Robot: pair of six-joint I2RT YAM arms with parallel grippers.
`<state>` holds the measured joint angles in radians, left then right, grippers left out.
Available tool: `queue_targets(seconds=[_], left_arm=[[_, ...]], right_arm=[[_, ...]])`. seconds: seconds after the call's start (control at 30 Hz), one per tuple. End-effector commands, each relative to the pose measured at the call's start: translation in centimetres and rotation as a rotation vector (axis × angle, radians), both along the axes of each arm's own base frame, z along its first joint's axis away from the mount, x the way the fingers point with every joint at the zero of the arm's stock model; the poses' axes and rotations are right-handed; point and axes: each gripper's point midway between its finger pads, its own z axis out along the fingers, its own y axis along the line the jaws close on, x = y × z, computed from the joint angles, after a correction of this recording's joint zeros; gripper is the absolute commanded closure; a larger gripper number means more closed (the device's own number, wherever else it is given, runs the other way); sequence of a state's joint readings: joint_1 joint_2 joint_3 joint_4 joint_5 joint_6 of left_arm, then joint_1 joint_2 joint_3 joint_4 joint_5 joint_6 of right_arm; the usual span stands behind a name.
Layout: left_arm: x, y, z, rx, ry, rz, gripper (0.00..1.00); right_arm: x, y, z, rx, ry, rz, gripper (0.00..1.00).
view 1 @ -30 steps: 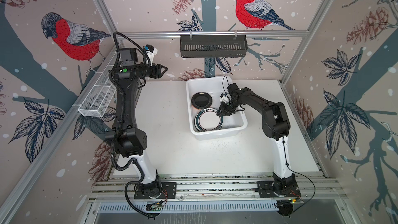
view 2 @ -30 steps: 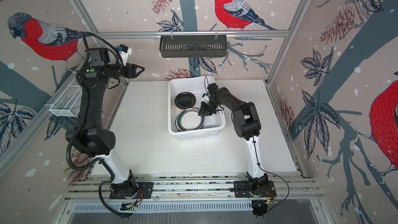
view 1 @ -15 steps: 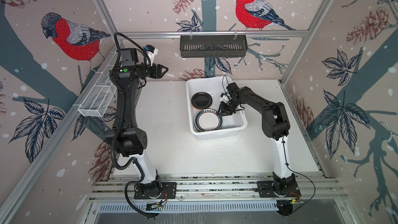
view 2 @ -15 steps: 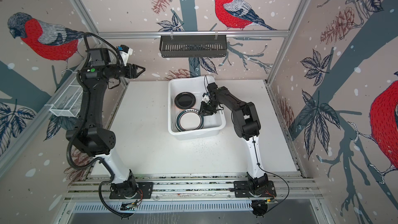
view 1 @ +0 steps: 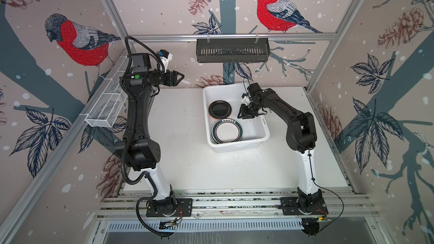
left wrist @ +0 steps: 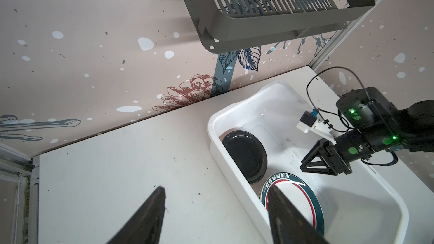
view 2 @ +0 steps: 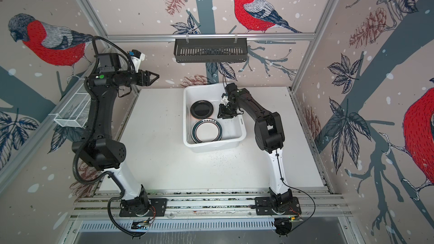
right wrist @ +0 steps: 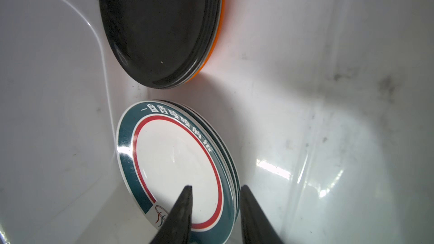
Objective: Place the plates into the plastic bin on the countertop
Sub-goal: 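Open the right gripper and raise it from the plate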
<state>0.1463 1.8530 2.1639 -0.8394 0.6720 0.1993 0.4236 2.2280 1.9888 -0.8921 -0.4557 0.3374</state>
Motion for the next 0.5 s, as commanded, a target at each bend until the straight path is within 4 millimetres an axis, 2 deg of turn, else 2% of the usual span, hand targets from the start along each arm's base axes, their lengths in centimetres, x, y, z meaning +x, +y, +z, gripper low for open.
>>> queue_targets(seconds=[0.0, 0.17, 0.3, 0.37, 0.47], left_arm=[[0.5, 0.5, 0.7, 0.024, -0.042, 0.024, 0.29], [0.9, 1.3, -0.1, 0.044, -0.02, 0.076, 0.24], [0.9, 1.8, -1.1, 0.059, 0.009, 0.103, 0.24], [0.8, 1.9, -1.4, 0.06, 0.017, 0.113, 0.24], [0.8, 2.0, -1.7, 0.051, 0.019, 0.127, 0.24]], right_arm=[[1.4, -0.8, 2.8, -0.033, -0.107, -0.039, 0.64], [3.2, -1.4, 7.9, 0.004, -0.262, -0.132, 0.61], [3.8, -2.1, 11.6, 0.03, -0.363, -0.193, 0.57], [3.7, -2.3, 12.7, 0.056, -0.39, -0.2, 0.55], [3.4, -2.0, 13.0, 0.09, -0.381, -0.181, 0.55]])
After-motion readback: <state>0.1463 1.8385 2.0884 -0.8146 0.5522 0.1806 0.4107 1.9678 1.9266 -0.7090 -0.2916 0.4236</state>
